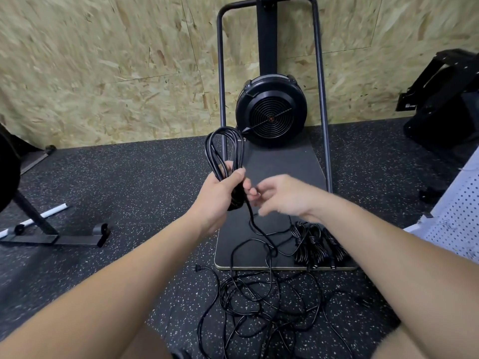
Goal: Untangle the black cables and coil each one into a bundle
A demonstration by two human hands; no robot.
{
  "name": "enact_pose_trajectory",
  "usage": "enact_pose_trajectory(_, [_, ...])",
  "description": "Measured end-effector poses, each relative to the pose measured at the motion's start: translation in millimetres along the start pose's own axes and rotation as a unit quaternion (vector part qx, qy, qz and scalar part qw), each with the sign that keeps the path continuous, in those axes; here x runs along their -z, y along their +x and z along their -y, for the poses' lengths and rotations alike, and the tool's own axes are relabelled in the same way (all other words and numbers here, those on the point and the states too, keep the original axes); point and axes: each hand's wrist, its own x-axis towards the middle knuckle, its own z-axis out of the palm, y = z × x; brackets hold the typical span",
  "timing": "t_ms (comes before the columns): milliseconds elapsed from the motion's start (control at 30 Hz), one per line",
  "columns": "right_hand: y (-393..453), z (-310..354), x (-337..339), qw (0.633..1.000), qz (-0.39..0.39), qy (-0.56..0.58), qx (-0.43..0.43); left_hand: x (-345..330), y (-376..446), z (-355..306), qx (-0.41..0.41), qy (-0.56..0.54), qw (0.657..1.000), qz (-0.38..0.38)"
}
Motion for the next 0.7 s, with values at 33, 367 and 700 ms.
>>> enact_pose_trajectory(33, [0, -5, -9, 1.0, 0.024, -0.019, 0.0, 0, 1, -1, -0.004, -0.013, 1.0, -0.007])
enact_pose_trajectory(367, [9, -10, -30, 0.988, -0.004, 0.138, -0.062, 16, 8, -14, -0.059, -0.06, 0.993, -0.085])
enact_pose_trajectory(700, [-15, 31, -17, 0.991, 0.036, -0.096, 0.08, 31, 12, -14, -0.059, 0.078, 0.986, -0.136])
